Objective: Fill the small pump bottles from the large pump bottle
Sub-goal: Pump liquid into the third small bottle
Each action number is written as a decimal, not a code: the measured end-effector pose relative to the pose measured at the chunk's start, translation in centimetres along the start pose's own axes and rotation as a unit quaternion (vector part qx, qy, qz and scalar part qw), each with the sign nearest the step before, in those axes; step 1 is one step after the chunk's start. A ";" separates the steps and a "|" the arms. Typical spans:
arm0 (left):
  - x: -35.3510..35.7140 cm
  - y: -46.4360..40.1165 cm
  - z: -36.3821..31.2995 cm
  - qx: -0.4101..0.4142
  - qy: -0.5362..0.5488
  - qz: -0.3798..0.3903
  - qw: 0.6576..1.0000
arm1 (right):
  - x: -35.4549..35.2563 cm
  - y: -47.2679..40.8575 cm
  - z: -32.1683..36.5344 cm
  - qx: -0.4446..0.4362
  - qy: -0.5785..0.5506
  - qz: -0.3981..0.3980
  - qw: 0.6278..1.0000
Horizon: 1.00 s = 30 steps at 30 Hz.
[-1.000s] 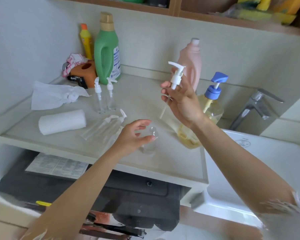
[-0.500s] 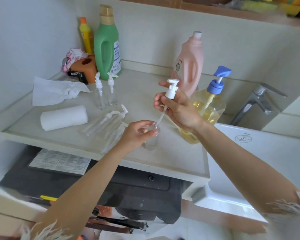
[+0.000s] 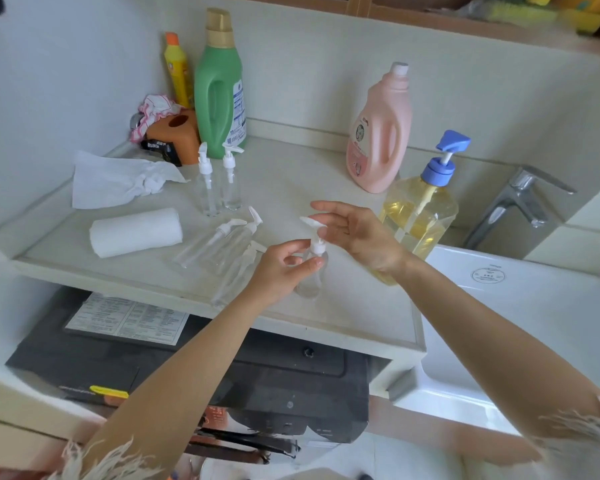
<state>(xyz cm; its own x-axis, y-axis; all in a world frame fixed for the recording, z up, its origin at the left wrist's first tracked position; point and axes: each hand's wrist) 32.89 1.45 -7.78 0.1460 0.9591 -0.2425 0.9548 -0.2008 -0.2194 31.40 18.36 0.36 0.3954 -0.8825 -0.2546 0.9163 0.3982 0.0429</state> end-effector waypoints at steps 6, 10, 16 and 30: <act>0.6 0.0 0.1 -0.005 0.009 0.004 1.000 | 1.8 0.5 -0.2 -0.044 0.221 -0.142 0.964; 0.2 -0.1 0.0 -0.014 0.032 -0.006 0.999 | 0.6 0.7 1.8 -0.022 0.238 -0.063 0.969; 0.2 0.2 -0.3 0.003 0.023 -0.004 1.000 | 1.3 0.7 2.0 -0.024 0.390 -0.131 0.911; 0.4 0.4 -0.5 0.012 0.025 -0.014 1.000 | 0.0 0.2 0.3 -0.019 0.193 -0.030 0.981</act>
<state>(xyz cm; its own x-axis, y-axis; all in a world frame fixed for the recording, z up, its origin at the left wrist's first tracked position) 33.44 1.91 -7.47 0.1323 0.9733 -0.1876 0.9525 -0.1772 -0.2477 31.58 18.37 0.69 0.2803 -0.7478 -0.6018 0.9314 0.3636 -0.0180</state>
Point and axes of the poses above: each hand's wrist, its own y-axis away from the middle knuckle, its own x-axis out of the palm, z = x × y, and after that the axes turned 7 degrees about x, right-handed
